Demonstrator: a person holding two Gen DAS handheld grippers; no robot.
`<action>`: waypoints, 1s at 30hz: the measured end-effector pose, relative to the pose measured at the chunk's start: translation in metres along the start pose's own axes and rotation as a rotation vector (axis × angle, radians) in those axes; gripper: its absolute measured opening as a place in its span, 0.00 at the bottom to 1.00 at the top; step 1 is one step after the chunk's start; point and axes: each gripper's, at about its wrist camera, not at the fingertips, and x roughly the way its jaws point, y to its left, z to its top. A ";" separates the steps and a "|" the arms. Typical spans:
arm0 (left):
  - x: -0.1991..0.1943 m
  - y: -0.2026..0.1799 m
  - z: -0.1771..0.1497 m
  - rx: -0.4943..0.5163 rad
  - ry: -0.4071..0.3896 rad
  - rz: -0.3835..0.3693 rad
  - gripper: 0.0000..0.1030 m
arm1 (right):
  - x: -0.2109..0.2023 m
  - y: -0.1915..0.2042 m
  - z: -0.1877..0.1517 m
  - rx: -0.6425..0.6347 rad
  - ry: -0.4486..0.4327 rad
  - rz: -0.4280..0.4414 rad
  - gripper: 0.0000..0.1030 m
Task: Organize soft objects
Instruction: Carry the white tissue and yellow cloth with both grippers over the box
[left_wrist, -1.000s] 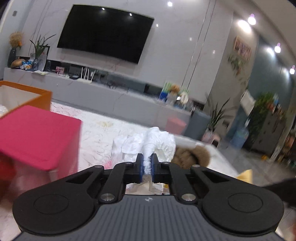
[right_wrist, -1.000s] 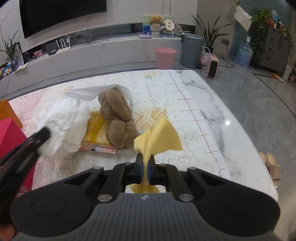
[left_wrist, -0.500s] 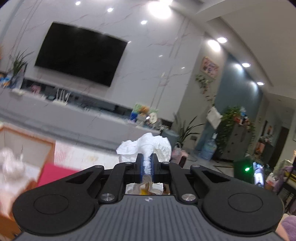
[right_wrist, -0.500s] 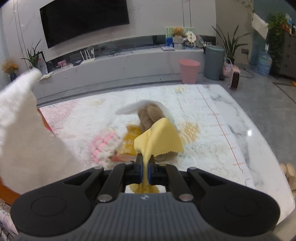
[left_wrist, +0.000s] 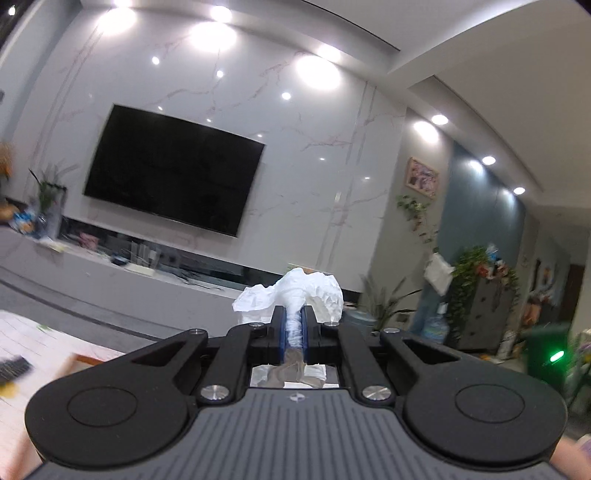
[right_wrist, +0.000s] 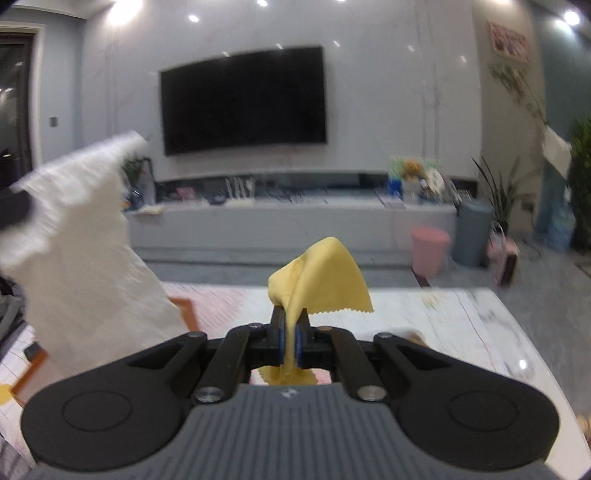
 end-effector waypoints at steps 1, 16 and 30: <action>-0.003 0.006 0.000 0.011 0.001 0.018 0.08 | -0.002 0.012 0.003 -0.015 -0.018 0.011 0.02; 0.002 0.131 -0.018 -0.166 0.096 0.103 0.08 | 0.030 0.129 0.015 -0.059 -0.069 0.106 0.02; 0.031 0.179 -0.050 -0.191 0.292 0.199 0.08 | 0.084 0.205 -0.008 -0.051 -0.056 0.150 0.02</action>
